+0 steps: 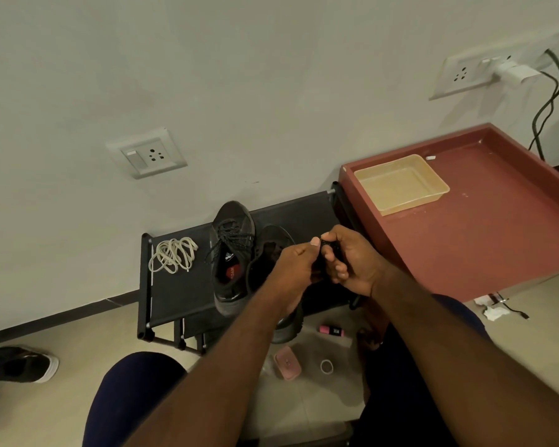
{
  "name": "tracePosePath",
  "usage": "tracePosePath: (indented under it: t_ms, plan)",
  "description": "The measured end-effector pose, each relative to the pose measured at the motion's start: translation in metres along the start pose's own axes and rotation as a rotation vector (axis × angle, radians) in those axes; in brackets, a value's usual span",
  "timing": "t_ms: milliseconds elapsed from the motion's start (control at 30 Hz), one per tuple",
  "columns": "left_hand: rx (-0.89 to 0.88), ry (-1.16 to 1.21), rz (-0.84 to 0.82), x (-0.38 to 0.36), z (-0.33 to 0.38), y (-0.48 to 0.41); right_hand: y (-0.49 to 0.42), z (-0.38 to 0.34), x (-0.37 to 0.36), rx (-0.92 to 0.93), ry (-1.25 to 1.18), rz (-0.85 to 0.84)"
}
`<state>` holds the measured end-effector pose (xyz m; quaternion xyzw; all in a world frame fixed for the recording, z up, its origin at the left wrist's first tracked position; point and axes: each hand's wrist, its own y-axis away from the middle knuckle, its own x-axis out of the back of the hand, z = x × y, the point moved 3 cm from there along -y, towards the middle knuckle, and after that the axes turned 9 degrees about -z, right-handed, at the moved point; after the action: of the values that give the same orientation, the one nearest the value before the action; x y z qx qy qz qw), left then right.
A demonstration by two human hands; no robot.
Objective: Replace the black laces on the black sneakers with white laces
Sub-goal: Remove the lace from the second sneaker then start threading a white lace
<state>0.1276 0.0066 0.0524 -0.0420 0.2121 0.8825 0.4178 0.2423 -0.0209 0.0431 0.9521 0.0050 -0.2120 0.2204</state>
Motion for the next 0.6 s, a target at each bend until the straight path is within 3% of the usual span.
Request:
tracePosePath:
  t_ms: [133,400,600]
  plan:
    - [-0.051,0.065,0.041,-0.01,-0.008,-0.004,0.001,0.001,0.01,0.022,-0.116,0.102]
    - [0.007,-0.059,0.376,-0.013,-0.013,-0.022,-0.011,0.004,0.016,-0.001,-0.148,0.191]
    - [0.058,-0.207,0.386,-0.009,-0.007,-0.05,-0.021,0.007,0.024,0.076,-0.239,0.266]
